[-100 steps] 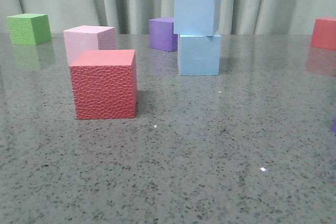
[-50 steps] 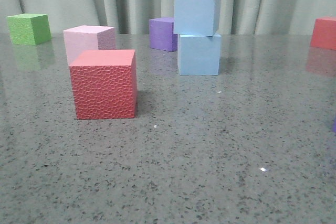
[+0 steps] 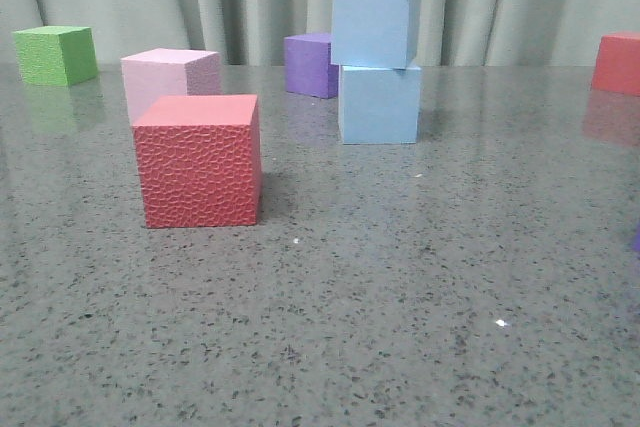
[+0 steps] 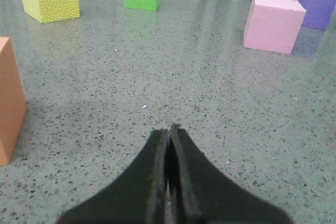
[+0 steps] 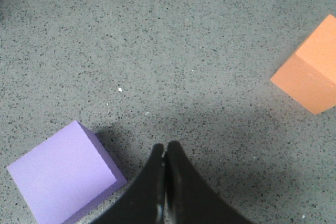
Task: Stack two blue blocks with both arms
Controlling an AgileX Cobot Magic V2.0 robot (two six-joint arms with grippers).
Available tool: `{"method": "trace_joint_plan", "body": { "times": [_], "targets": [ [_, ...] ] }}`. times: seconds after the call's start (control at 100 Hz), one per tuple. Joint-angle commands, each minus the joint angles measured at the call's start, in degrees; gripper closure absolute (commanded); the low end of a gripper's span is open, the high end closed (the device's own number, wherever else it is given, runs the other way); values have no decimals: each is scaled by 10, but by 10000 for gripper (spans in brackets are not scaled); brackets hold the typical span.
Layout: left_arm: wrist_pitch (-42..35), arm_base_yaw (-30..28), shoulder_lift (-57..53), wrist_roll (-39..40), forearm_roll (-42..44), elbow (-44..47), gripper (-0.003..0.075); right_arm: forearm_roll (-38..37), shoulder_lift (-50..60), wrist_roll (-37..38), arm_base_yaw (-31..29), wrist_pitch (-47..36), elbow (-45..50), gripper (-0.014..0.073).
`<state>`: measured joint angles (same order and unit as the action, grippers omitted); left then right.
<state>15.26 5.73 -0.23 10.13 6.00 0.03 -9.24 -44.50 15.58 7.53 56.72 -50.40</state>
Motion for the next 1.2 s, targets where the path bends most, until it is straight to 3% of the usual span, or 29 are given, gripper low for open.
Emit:
{"method": "trace_joint_plan", "body": {
  "times": [0.0,0.15,1.19],
  "targets": [
    [-62,-2,-18,-1,-5,15,739,-7,6,-3,0,-29,-13,716],
    [-101,-2,-18,-1,-4,23,739,-7,6,-3,0,-29,-13,716],
    [-100,-2,-18,-1,8,23,739,-7,6,-3,0,-29,-13,716]
  ]
}}
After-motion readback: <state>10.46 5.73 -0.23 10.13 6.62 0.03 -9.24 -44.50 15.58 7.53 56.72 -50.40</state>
